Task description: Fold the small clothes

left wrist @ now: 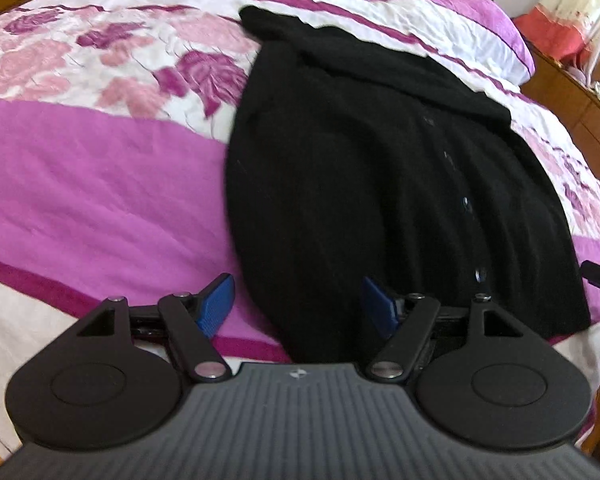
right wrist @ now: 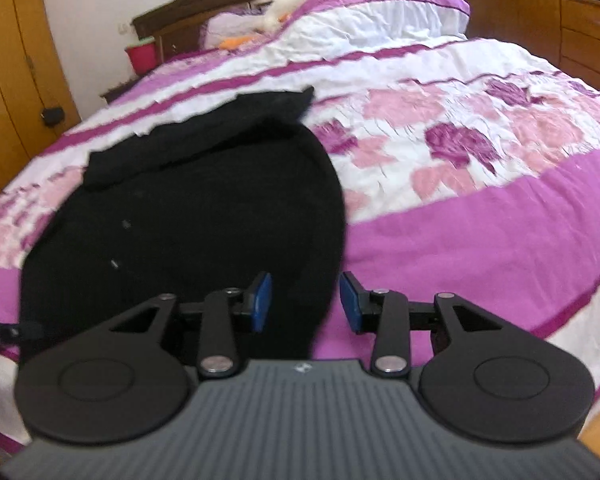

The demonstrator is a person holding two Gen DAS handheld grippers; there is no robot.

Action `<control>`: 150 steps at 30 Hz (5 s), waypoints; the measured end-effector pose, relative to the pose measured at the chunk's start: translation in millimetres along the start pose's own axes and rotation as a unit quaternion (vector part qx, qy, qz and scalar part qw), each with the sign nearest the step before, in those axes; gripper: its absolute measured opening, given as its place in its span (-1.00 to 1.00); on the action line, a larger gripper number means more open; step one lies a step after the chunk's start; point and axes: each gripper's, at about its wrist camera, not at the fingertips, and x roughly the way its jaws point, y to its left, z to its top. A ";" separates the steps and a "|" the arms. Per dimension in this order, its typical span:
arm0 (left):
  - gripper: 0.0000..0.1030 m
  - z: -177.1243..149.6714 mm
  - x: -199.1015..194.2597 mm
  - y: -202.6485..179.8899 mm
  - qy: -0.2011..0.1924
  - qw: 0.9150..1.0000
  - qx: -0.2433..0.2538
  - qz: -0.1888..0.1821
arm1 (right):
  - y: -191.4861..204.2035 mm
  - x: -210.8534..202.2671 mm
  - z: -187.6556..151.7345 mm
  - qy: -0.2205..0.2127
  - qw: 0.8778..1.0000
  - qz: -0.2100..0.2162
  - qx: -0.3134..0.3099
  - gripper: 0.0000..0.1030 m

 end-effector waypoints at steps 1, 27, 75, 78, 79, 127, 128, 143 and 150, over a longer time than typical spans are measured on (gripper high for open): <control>0.47 -2.7 0.9 -2.3 -0.001 1.000 0.006 0.005 | -2.8 3.0 -3.8 0.009 1.000 0.002 0.005 -0.21; 0.11 -32.3 10.6 -21.6 -0.046 0.997 0.056 0.025 | -10.0 11.1 -41.7 -0.005 0.996 0.086 0.019 -0.17; -0.85 98.3 -92.9 -36.6 -0.263 0.959 -0.095 -0.039 | -1.2 -22.1 77.8 -0.198 0.954 0.184 0.128 -0.83; -0.85 124.3 -87.3 -40.4 -0.271 0.955 -0.112 -0.047 | 2.8 -11.6 96.0 -0.204 0.951 0.189 0.131 -0.83; -0.85 133.0 -84.3 -41.7 -0.274 0.953 -0.118 -0.047 | 4.2 -8.2 103.0 -0.206 0.950 0.194 0.131 -0.83; 0.17 337.0 221.2 -2.5 -0.161 0.976 -0.072 0.126 | 34.1 257.3 213.6 -0.121 0.985 0.080 0.093 -0.27; 0.23 336.9 213.7 -4.0 -0.170 0.974 -0.070 0.131 | 33.6 252.8 214.4 -0.125 0.985 0.081 0.090 -0.26; 0.31 301.8 203.8 -10.9 -0.139 0.984 0.016 0.112 | 47.4 247.9 217.5 -0.080 0.991 0.109 -0.002 -0.25; 0.38 293.8 239.0 -5.6 -0.119 0.981 0.041 0.149 | 19.0 300.9 215.7 -0.058 0.997 0.050 0.028 -0.36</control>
